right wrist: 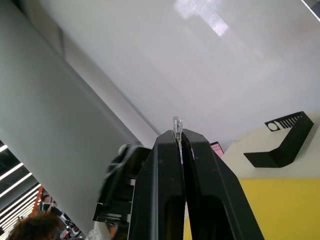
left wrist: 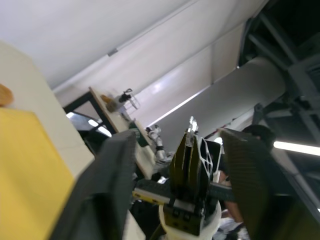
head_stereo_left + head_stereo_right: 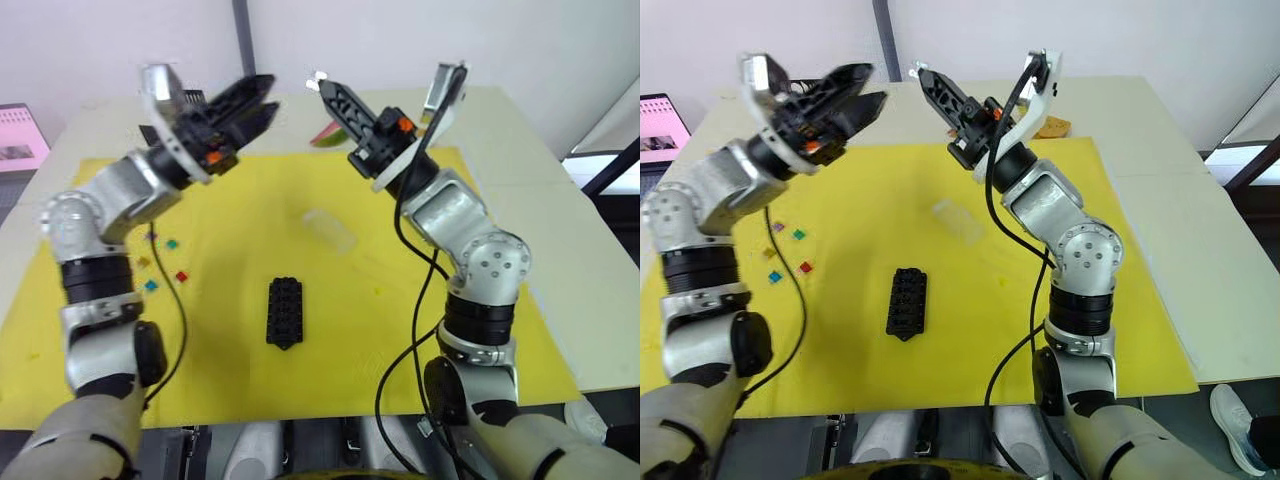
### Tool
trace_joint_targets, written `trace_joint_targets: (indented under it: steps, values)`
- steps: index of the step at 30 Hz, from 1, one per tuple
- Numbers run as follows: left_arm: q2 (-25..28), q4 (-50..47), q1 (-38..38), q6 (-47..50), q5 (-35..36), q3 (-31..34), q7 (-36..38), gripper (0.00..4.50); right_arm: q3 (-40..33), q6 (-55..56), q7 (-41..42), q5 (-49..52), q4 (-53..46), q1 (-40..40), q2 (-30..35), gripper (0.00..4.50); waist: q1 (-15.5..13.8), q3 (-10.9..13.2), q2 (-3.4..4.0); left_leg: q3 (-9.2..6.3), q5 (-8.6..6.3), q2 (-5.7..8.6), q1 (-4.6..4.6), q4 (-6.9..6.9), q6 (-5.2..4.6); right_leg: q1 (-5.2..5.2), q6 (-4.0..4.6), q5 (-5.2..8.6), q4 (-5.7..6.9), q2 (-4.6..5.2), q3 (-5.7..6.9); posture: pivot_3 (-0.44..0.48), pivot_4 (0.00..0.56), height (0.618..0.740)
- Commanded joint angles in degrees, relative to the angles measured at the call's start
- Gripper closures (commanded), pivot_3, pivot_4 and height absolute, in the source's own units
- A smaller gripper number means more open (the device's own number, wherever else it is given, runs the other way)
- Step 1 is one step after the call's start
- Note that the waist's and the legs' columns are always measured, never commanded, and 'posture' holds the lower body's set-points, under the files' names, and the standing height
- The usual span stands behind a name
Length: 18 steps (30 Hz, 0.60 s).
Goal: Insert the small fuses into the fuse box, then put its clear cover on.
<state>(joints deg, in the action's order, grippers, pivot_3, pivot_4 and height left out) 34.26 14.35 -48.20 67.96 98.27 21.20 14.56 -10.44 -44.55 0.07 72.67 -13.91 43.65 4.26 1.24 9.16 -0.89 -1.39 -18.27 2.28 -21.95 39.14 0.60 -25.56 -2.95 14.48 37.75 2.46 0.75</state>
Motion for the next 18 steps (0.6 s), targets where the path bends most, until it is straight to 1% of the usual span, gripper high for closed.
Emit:
trace_joint_targets:
  steps: [1, 3, 4, 6, 7, 9, 11, 13, 15, 18]
  values:
    - [8.86, -8.49, 3.46, 0.82, -11.66, -2.96, 16.63, 0.07, 0.67, -3.92, 3.55, 2.86, -2.59, 1.52, 4.77, 4.50, -0.05, 0.02, 0.03, 0.00, -0.01, 0.00, 0.00, 0.00, -0.01, 0.01, 0.00, 0.00, -0.02, 0.00, 0.00, 0.000, 0.150, 0.740]
    - [14.87, -13.55, 6.75, -2.34, -20.43, -7.50, 28.47, 0.07, 2.17, -8.10, 7.78, 2.78, -2.06, 2.23, 10.06, 4.50, -0.22, 0.05, 0.08, 0.00, -0.02, 0.00, -0.02, -0.01, -0.04, 0.06, 0.01, 0.00, -0.17, 0.00, 0.00, 0.000, 0.150, 0.740]
    - [16.61, -14.78, 7.55, -3.97, -23.57, -9.29, 32.75, 0.07, 2.71, -9.34, 9.40, 2.61, -1.63, 2.61, 11.93, 4.50, -0.42, 0.08, 0.13, -0.01, -0.03, 0.00, -0.03, -0.03, -0.07, 0.12, 0.01, 0.01, -0.28, 0.00, 0.01, 0.000, 0.150, 0.740]
    - [20.97, -17.50, 9.38, -8.42, -31.12, -14.21, 42.58, 0.07, 5.50, -13.06, 16.52, 0.85, -1.23, 4.12, 17.94, 4.50, -0.57, 0.16, 0.22, -0.01, 0.00, 0.01, -0.04, -0.03, -0.20, 0.20, 0.02, 0.01, -0.45, 0.01, 0.01, 0.000, 0.150, 0.740]
    - [23.80, -20.02, 11.25, -13.70, -37.10, -17.68, 48.76, 0.07, 8.04, -14.60, 21.71, -1.39, -1.54, 5.56, 21.88, 4.50, -0.53, 0.18, 0.25, 0.00, -0.01, 0.01, -0.09, -0.03, -0.29, 0.20, 0.04, 0.01, -0.53, 0.02, 0.01, 0.000, 0.150, 0.740]
    - [27.38, -23.23, 14.14, -21.68, -45.54, -22.13, 57.38, 0.07, 12.62, -15.95, 30.02, -5.56, -2.13, 8.04, 27.63, 4.50, -0.40, 0.26, 0.38, 0.01, -0.16, 0.01, -0.10, -0.05, -0.56, 0.20, 0.05, 0.01, -0.60, 0.04, 0.00, 0.000, 0.150, 0.740]
    - [28.37, -25.05, 17.08, -29.48, -52.42, -24.39, 61.20, 0.07, 18.13, -16.10, 37.79, -10.25, -2.79, 10.89, 31.96, 4.50, -0.35, 0.32, 0.48, 0.01, -0.18, 0.00, -0.10, -0.13, -0.59, 0.18, 0.04, 0.01, -0.66, 0.05, 0.00, 0.000, 0.150, 0.740]
    - [28.24, -26.37, 19.56, -35.06, -57.12, -25.14, 63.05, 0.07, 22.51, -16.24, 42.48, -14.27, -2.94, 13.45, 33.97, 4.50, -0.19, 0.34, 0.51, 0.02, -0.19, -0.04, -0.14, -0.18, -0.62, 0.09, 0.03, 0.01, -0.65, 0.05, 0.00, 0.000, 0.150, 0.740]
    - [26.97, -27.90, 21.60, -38.50, -59.96, -25.17, 62.82, 0.07, 27.57, -17.05, 45.47, -18.27, -2.61, 16.72, 33.96, 4.50, -0.13, 0.38, 0.56, 0.00, -0.22, -0.10, -0.23, -0.19, -0.67, 0.00, 0.03, 0.01, -0.64, 0.03, 0.02, 0.000, 0.150, 0.740]
    - [24.37, -28.72, 23.12, -40.99, -62.79, -24.94, 60.76, 0.07, 34.01, -16.93, 49.07, -24.27, -2.34, 20.05, 33.24, 4.50, -0.44, 0.39, 0.56, -0.02, -0.22, -0.11, -0.31, -0.11, -0.67, -0.03, 0.02, 0.00, -0.61, 0.04, 0.02, 0.000, 0.150, 0.740]
